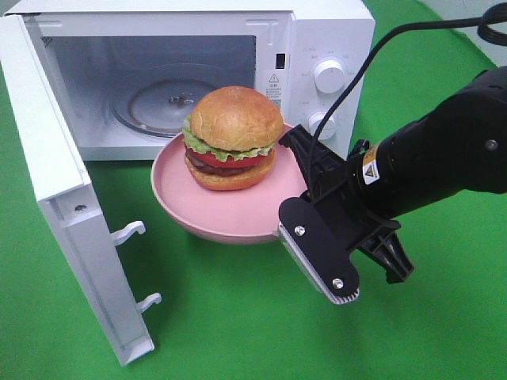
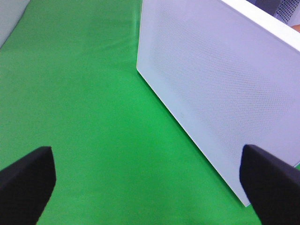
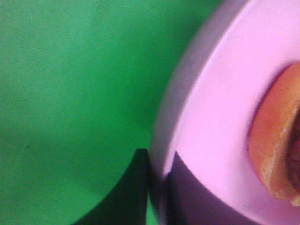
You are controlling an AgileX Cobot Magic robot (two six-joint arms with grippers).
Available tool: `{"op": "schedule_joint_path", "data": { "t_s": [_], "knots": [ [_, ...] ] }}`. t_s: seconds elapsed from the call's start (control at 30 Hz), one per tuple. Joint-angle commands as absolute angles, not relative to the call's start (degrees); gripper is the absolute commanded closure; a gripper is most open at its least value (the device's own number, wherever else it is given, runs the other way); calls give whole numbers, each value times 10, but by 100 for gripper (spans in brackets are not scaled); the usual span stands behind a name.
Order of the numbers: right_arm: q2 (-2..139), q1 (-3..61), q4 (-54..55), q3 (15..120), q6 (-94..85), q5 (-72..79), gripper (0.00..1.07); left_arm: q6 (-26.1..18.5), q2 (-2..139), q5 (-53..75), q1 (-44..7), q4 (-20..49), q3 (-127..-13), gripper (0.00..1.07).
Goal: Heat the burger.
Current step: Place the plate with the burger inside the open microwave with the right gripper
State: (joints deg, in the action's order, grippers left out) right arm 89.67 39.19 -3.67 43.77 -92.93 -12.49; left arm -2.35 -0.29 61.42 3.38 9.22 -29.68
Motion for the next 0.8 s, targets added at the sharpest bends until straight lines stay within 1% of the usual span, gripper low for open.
{"op": "schedule_joint_path", "data": {
  "t_s": [0.03,0.2,0.43,0.8],
  "knots": [
    [899,390,-41,457,-929,-82,107,-23,-12,610,32,93,-295,7],
    [921,391,-46,478,-929,-79,107,-23,-12,610,32,93,-295,7],
    [949,411,-72,507,-894,-77,107,-23,-12,610,32,93,-295,7],
    [987,411,-69,552,-890,-82,107,-23,-12,610,32,93,-295,7]
  ]
}}
